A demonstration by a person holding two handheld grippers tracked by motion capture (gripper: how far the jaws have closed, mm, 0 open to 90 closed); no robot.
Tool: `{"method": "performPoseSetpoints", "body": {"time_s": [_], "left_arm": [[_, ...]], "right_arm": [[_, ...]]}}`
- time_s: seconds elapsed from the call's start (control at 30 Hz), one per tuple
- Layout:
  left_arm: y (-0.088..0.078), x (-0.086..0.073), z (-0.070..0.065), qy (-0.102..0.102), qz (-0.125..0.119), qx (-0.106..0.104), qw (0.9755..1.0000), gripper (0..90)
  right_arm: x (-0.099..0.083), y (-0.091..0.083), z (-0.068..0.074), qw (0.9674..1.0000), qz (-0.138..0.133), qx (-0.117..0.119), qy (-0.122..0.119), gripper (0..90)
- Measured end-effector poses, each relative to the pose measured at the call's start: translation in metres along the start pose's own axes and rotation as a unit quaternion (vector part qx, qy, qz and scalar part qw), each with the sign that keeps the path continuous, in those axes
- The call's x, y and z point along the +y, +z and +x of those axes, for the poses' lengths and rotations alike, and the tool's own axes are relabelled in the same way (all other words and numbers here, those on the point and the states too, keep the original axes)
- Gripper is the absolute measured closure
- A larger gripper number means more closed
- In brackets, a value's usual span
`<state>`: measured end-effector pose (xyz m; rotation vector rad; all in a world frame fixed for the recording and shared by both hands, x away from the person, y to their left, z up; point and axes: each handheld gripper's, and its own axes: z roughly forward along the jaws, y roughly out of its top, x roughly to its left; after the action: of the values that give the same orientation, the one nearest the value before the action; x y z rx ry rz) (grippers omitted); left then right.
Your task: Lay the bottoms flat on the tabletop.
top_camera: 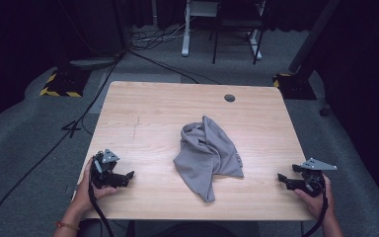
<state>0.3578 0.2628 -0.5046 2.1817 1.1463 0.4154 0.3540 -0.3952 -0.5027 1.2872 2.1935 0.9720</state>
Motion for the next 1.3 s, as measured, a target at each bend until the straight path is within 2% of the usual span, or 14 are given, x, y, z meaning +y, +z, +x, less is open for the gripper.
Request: {"method": "performPoseSetpoints", "body": {"time_s": [0.13,0.27,0.43,0.53,0.67,0.7,0.73,0.77,0.8,0.87,0.93,1.13,1.27,1.3], "left_arm": [[0.004,0.005,-0.006,0.015,-0.001,-0.013,0.9998,1.9],[0.012,0.016,-0.023,0.035,-0.016,-0.030,0.9988,11.7],[0.020,0.029,-0.039,0.049,-0.015,-0.059,0.9969,16.6],[0.022,0.037,-0.049,0.070,-0.015,-0.068,0.9951,18.5],[0.034,0.063,-0.078,0.111,-0.027,-0.103,0.9881,21.8],[0.034,0.063,-0.078,0.111,-0.027,-0.103,0.9881,22.7],[0.040,0.075,-0.092,0.124,-0.032,-0.119,0.9847,24.1],[0.044,0.081,-0.098,0.131,-0.033,-0.121,0.9835,24.0],[0.044,0.081,-0.098,0.131,-0.033,-0.121,0.9835,24.2],[0.056,0.097,-0.111,0.141,-0.037,-0.127,0.9810,24.4],[0.065,0.106,-0.115,0.135,-0.036,-0.138,0.9805,23.7],[0.081,0.118,-0.119,0.139,-0.031,-0.146,0.9790,26.4],[0.088,0.118,-0.117,0.150,-0.019,-0.154,0.9764,47.1],[0.088,0.118,-0.117,0.150,-0.019,-0.154,0.9764,52.8]], "right_arm": [[0.000,0.000,0.000,1.0000,0.000,0.002,0.000,21.7],[0.005,0.002,0.001,0.9999,0.007,0.001,-0.012,23.3],[0.027,0.011,0.020,0.9984,0.001,0.024,-0.052,26.6],[0.049,0.015,0.039,0.9930,0.001,0.062,-0.100,27.2],[0.082,0.021,0.063,0.9854,-0.005,0.099,-0.138,33.2],[0.082,0.021,0.063,0.9854,-0.005,0.099,-0.138,33.2],[0.097,0.029,0.078,0.9810,-0.002,0.114,-0.156,34.9],[0.104,0.035,0.085,0.9788,0.001,0.122,-0.164,35.6],[0.104,0.035,0.085,0.9788,0.001,0.122,-0.164,35.6],[0.117,0.055,0.106,0.9725,0.021,0.136,-0.188,36.7],[0.123,0.068,0.115,0.9699,0.033,0.129,-0.204,36.7],[0.126,0.095,0.116,0.9725,0.045,0.152,-0.171,43.4],[0.124,0.096,0.121,0.9702,0.040,0.155,-0.182,68.5],[0.124,0.096,0.121,0.9702,0.040,0.155,-0.182,68.5]]}}
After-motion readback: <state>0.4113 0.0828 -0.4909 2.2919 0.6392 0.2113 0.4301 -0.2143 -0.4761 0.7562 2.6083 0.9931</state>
